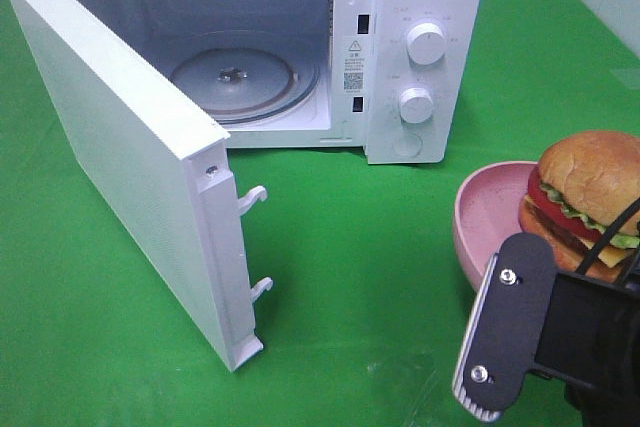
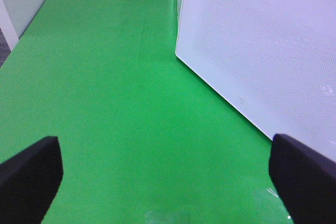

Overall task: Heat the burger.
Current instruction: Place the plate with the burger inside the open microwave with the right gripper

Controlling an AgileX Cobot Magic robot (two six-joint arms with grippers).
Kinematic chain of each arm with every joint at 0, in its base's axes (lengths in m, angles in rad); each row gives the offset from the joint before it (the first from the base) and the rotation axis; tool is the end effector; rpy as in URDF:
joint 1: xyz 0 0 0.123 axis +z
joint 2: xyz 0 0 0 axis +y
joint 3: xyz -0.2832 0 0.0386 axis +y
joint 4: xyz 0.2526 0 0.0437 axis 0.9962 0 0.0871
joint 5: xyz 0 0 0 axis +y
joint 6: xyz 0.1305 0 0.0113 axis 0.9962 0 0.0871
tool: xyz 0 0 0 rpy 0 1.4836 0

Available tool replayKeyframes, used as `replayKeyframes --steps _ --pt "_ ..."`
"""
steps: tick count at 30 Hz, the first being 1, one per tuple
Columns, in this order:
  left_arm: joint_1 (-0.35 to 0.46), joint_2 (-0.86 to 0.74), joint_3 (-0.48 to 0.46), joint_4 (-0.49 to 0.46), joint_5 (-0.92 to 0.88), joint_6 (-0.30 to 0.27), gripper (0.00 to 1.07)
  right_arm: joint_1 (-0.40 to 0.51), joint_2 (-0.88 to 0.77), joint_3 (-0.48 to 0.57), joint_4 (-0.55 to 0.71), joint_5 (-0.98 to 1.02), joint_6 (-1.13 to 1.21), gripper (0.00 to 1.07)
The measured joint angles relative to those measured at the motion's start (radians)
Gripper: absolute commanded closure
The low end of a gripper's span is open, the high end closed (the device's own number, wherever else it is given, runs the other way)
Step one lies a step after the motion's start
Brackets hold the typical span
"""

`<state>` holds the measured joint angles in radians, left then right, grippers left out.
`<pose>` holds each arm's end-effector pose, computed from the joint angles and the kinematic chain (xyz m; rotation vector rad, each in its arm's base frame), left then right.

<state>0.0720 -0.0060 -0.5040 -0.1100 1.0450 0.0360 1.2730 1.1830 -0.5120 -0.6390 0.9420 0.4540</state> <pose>0.0341 -0.0100 0.2651 -0.0316 2.0141 -0.0624 0.1106 0.1449 0.1635 -1.5072 2.2227 -0.4212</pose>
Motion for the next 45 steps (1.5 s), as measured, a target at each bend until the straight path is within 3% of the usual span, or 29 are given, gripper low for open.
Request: replayKeyframes --steps 45 --pt "0.000 0.000 0.000 0.000 0.000 0.000 0.05 0.010 0.000 0.001 -0.211 0.070 -0.219 1.04"
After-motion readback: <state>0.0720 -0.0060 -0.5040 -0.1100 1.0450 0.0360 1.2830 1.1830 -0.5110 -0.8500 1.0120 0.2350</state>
